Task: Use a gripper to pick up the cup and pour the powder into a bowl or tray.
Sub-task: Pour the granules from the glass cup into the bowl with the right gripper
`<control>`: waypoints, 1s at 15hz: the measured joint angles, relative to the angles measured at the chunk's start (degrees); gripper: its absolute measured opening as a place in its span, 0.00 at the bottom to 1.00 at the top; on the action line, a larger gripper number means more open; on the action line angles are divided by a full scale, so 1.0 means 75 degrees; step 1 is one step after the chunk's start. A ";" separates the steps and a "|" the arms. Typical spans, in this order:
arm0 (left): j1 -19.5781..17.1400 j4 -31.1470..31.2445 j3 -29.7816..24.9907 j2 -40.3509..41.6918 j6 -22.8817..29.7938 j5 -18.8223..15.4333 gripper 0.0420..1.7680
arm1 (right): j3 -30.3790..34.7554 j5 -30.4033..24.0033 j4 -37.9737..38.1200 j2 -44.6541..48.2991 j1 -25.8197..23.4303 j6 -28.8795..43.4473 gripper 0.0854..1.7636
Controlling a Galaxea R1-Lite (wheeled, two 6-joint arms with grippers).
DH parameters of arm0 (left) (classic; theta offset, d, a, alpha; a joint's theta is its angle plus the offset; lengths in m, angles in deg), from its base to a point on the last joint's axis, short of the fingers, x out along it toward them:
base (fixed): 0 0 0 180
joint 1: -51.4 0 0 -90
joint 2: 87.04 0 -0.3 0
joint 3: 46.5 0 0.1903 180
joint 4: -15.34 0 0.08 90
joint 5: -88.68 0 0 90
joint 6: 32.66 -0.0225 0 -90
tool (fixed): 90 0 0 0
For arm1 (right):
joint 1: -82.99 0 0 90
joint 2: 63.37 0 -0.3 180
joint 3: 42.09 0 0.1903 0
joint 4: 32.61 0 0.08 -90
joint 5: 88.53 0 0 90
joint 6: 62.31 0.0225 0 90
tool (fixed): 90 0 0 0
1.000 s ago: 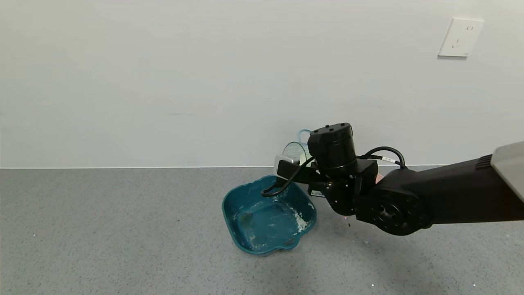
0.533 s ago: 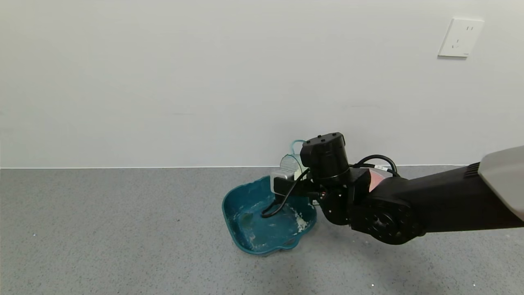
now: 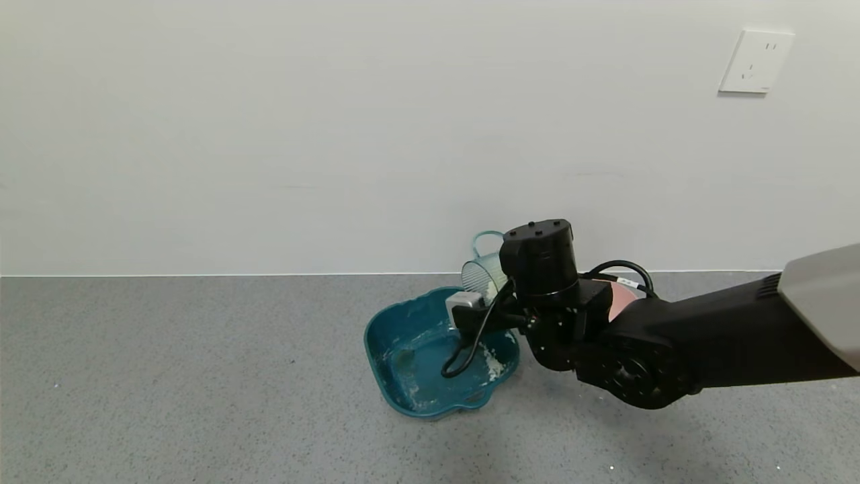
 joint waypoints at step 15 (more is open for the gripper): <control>0.0000 -0.0003 0.0000 0.0000 0.0003 0.0003 0.97 | 0.0206 0.0543 -0.0252 -0.0424 0.0150 -0.1533 0.72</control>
